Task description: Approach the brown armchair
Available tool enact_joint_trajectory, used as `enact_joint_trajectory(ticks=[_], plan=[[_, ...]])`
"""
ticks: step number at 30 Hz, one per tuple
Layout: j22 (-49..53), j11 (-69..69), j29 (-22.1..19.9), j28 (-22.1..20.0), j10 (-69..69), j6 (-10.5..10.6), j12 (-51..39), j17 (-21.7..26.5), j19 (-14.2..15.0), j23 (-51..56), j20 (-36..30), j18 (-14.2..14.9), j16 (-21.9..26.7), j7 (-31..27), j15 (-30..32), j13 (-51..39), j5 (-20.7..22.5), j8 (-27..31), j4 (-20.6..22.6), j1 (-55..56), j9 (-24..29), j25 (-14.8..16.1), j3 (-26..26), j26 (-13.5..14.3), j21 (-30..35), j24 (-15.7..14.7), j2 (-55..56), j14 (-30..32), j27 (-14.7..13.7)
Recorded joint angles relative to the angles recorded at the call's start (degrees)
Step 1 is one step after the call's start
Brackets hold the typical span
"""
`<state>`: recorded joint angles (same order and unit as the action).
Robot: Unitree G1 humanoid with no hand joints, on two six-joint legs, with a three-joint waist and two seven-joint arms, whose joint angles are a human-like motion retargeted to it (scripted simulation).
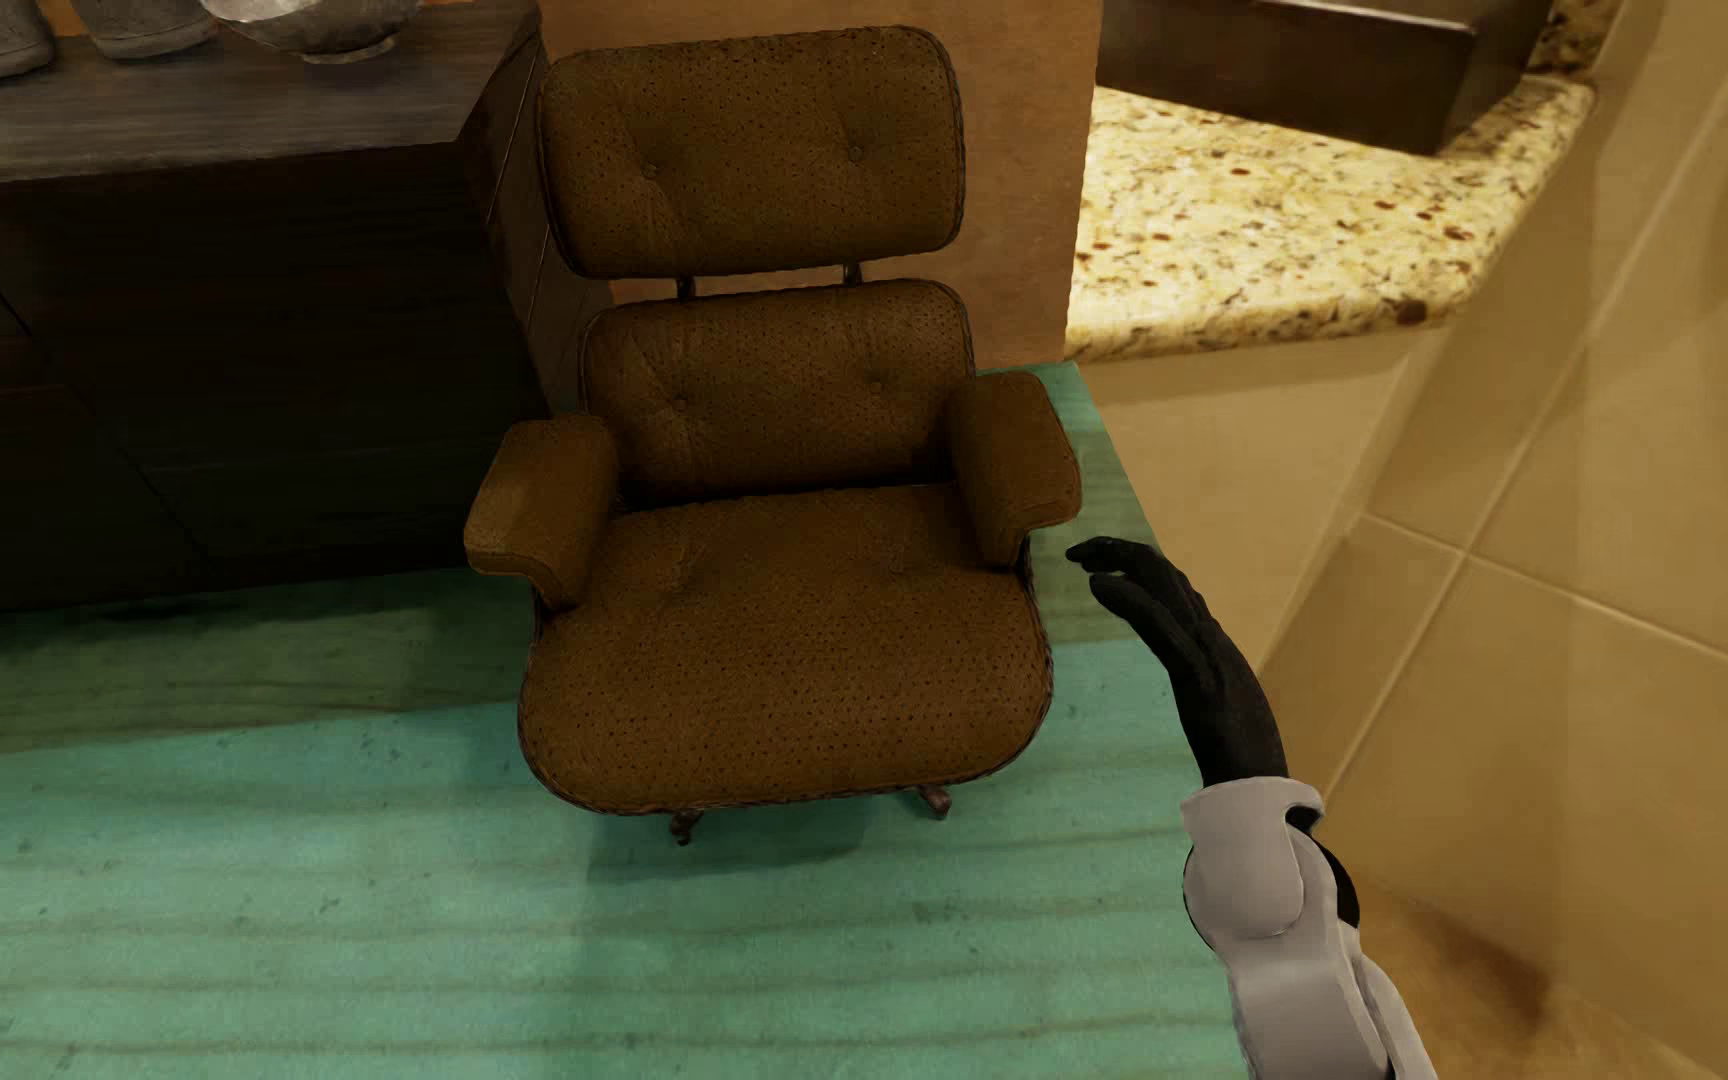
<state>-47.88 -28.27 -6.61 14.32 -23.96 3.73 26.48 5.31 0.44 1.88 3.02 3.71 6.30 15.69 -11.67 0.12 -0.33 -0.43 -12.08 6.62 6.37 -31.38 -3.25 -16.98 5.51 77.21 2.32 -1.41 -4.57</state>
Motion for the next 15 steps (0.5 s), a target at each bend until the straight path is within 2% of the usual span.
enact_joint_trajectory(ticks=[1, 2, 3, 4, 5, 6, 7, 8, 9, 10, 11, 12, 14, 15], plan=[[1.11, -0.54, -0.77, 0.48, 2.02, 0.04, 0.46, 0.58, 0.34, -0.74, 2.83, -0.53, -1.93, 1.31, 0.83, 0.28, -0.06, 0.74, 0.33, -1.71, -0.08, 1.41, 0.31, 1.56, -1.35, -1.52, 0.02, -0.96, 0.97], [1.95, -2.80, -1.29, 0.72, 3.67, -0.15, -0.33, 1.06, 0.68, -2.63, 6.79, -0.80, -4.62, 2.22, 2.41, 0.85, -0.36, 1.38, 0.93, -3.16, 0.12, 0.54, 0.61, 0.14, -3.09, -4.46, 0.87, -1.09, 2.54], [3.22, -6.96, -2.02, -1.03, 4.19, -0.63, -2.16, 0.74, 1.33, -6.31, 10.32, -1.11, -7.37, 2.95, 4.40, 1.58, -0.65, 2.21, 1.43, -3.85, 0.47, -1.79, 0.88, -3.50, -4.99, -6.87, 3.07, -1.45, 5.04], [5.17, -12.43, -2.25, -5.32, 3.38, -1.25, -4.34, -0.32, 2.44, -12.00, 11.88, -1.28, -9.50, 3.52, 6.75, 2.04, -0.96, 3.07, 1.78, -3.72, 0.80, -4.04, 1.07, -6.68, -6.79, -7.46, 6.28, -2.58, 8.89], [7.07, -17.35, -1.56, -9.84, 2.82, -1.84, -6.95, -1.40, 5.55, -19.23, 12.12, -1.58, -10.88, 3.99, 8.79, 2.22, -1.39, 3.74, 2.17, -3.54, 1.04, -5.64, 1.12, -8.08, -8.54, -7.70, 9.35, -3.60, 13.93], [8.61, -21.09, 0.24, -13.07, 2.92, -2.34, -9.92, -1.81, 9.42, -27.69, 11.65, -1.98, -11.44, 4.19, 9.70, 2.29, -1.89, 4.31, 2.78, -3.67, 1.16, -6.77, 1.00, -7.99, -9.90, -8.30, 11.52, -4.33, 19.32], [9.83, -22.63, 3.59, -14.53, 3.22, -2.82, -13.23, -1.30, 10.62, -37.14, 10.97, -2.26, -11.44, 4.22, 8.19, 2.37, -2.77, 4.94, 3.59, -3.99, 1.16, -8.38, 0.80, -6.84, -10.29, -9.47, 12.66, -4.87, 24.04], [10.67, -20.86, 8.72, -14.32, 4.07, -3.34, -16.68, -0.02, 9.14, -46.68, 10.41, -2.56, -10.78, 3.81, 4.64, 3.13, -5.73, 2.98, 4.66, -4.48, 1.05, -11.70, 0.52, -4.29, -8.75, -11.13, 12.48, -5.05, 27.36], [10.75, -15.60, 16.39, -12.81, 5.55, -3.91, -20.70, 1.46, 6.16, -54.66, 9.70, -2.80, -9.65, 3.10, 1.66, 4.88, -9.46, -0.83, 5.89, -5.11, 0.82, -18.98, 0.23, -1.06, -2.59, -12.93, 10.81, -4.89, 27.63], [10.95, -7.67, 24.20, -11.03, 7.15, -4.55, -24.40, 2.68, 3.91, -58.74, 8.49, -2.81, -8.28, 2.07, 0.68, 7.40, -11.86, -3.98, 7.34, -5.69, 0.47, -27.06, 0.09, 2.24, 4.75, -14.17, 8.04, -4.62, 22.86], [11.99, 1.21, 28.40, -10.00, 8.93, -5.22, -27.24, 2.69, 6.26, -59.35, 7.01, -2.98, -6.89, 1.22, 2.06, 10.42, -11.98, -4.45, 8.58, -6.35, 0.00, -30.19, 0.22, 4.86, 6.20, -14.58, 4.87, -4.35, 18.26], [14.13, 4.97, 28.78, -10.25, 10.03, -5.95, -28.89, 1.44, 7.02, -58.34, 5.40, -2.96, -5.65, 0.81, 0.99, 13.88, -12.74, -4.77, 9.66, -6.93, -0.48, -27.95, 0.51, 6.69, 1.32, -14.12, 2.65, -4.30, 17.04], [19.51, 9.10, 24.69, -14.58, 11.82, -6.95, -29.44, -2.66, 8.24, -55.03, 3.76, -2.92, -4.33, 0.67, 1.38, 19.24, -13.58, -5.70, 10.70, -8.28, -1.14, -20.69, 1.21, 8.45, -11.12, -13.96, -0.07, -4.29, 18.42], [20.93, 9.81, 21.24, -17.65, 11.87, -7.14, -28.91, -4.11, 8.36, -52.67, 4.16, -2.80, -4.83, 0.81, 1.77, 20.83, -13.62, -5.88, 10.72, -8.62, -1.32, -19.86, 1.56, 8.63, -14.15, -15.21, -0.63, -4.53, 18.63]])
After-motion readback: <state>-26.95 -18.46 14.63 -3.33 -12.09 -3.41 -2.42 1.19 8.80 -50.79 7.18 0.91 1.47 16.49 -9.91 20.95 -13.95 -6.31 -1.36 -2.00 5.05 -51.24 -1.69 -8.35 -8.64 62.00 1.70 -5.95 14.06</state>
